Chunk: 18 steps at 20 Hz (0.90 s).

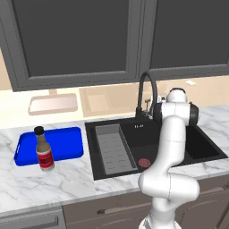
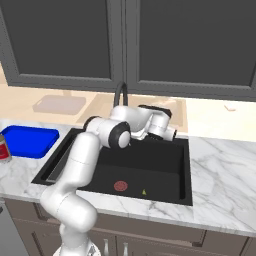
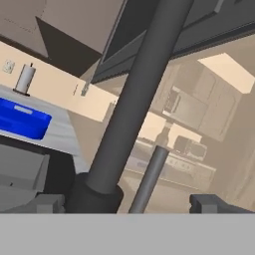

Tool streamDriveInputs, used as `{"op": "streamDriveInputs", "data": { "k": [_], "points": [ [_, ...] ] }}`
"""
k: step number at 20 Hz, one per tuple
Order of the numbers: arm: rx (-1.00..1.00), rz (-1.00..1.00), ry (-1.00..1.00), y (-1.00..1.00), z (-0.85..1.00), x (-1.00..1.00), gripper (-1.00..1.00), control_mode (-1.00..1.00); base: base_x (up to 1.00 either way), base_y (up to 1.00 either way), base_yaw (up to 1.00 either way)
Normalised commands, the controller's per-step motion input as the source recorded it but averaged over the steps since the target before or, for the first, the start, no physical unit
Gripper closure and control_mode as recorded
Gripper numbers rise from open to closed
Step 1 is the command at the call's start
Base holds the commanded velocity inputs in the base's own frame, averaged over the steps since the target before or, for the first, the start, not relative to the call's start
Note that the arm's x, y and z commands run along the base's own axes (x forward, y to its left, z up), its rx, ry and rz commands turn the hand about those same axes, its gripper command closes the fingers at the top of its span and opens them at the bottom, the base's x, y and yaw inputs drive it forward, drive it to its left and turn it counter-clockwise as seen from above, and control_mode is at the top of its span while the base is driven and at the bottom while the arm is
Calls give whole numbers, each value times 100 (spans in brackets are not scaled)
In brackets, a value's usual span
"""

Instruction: Pick up all produce items and place them in the sink. Turn on the sink faucet to wash them. Then turn the sink off and put them in the tray.

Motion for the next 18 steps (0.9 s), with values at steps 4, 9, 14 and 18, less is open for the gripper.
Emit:
{"op": "streamDriveInputs", "data": {
  "k": [4,9,14,18],
  "points": [
    [0,0,0,23,-4,18,100,-100,0,0,0],
    [0,0,0,6,0,8,100,-100,0,0,0],
    [0,0,0,-2,0,0,100,-100,0,0,0],
    [0,0,0,-16,0,5,100,-100,0,0,0]
  ]
}}
